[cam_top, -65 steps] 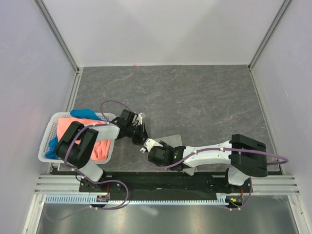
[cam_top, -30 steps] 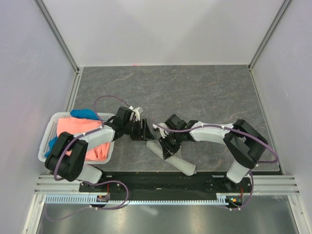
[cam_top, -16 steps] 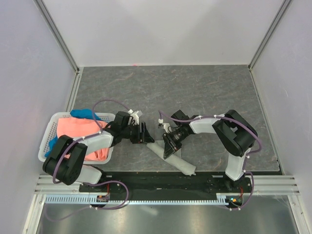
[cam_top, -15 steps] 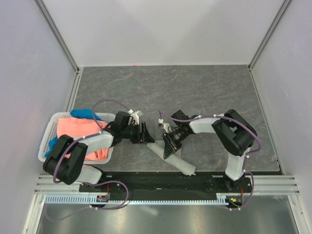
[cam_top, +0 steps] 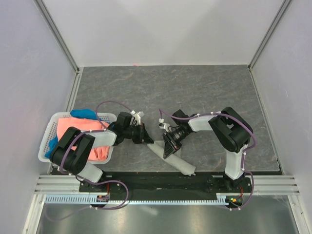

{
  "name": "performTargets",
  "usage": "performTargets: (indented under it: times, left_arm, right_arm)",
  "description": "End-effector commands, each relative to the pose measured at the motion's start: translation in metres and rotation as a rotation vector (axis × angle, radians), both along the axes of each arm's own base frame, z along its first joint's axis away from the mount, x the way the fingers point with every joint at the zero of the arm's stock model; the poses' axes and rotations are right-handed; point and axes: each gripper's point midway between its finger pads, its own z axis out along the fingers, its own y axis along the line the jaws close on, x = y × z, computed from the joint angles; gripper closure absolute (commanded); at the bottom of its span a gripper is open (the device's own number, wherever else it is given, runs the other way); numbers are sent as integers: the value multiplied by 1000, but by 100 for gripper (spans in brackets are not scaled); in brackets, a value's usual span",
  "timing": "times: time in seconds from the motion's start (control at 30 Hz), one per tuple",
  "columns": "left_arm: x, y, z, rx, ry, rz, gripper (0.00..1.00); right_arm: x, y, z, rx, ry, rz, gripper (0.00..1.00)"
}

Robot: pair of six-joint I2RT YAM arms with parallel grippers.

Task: Fold the napkin, place the utensils inside, and roll it up
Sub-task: Roll the napkin with the utensil

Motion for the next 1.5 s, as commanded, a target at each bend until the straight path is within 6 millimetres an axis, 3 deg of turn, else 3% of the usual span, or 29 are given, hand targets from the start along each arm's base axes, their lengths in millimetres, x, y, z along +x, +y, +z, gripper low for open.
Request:
performTargets:
  times: [0.0,0.1,0.23,0.37,0.57,0.63,0.8,1.23,1.3,1.37,1.4,1.43,1.47]
  left_arm:
    - [3,-2,-2,1,9,12,91]
    - [2,-1,-7,24,62,16,98]
    - [-2,0,-11,51,114,11,98]
    - [-4,4,-15,92,154,12,98]
    - [-4,4,-21,119,202,6,98]
    - [-5,4,-22,119,217,1,98]
    - [-4,2,-21,112,220,-7,98]
    - [-1,0,-18,108,211,-13,98]
    - [0,0,-16,104,202,-16,95]
    - [2,-1,-12,95,178,-18,80]
    - [4,-2,-9,91,166,-17,73]
    - [5,-1,-4,88,140,-15,59]
    - [7,0,-2,94,121,-5,53]
  right_arm:
    - [14,-9,-12,-74,-85,-13,64]
    - [20,-13,-2,-107,-148,-19,58]
    - [37,-18,17,-154,-276,-54,48]
    - [57,-21,44,-224,-547,-88,43]
    - [52,-13,57,-319,-888,-56,33]
    - [42,-8,54,-333,-933,-24,32]
    - [39,-3,42,-399,-1036,16,30]
    - [13,5,1,-415,-938,157,34]
    - [10,6,-3,-415,-923,166,37]
    - [2,6,-9,-408,-868,181,46]
    - [1,6,-11,-402,-846,181,56]
    - [-1,5,-13,-395,-822,182,59]
    - [-9,7,-15,-365,-775,194,61]
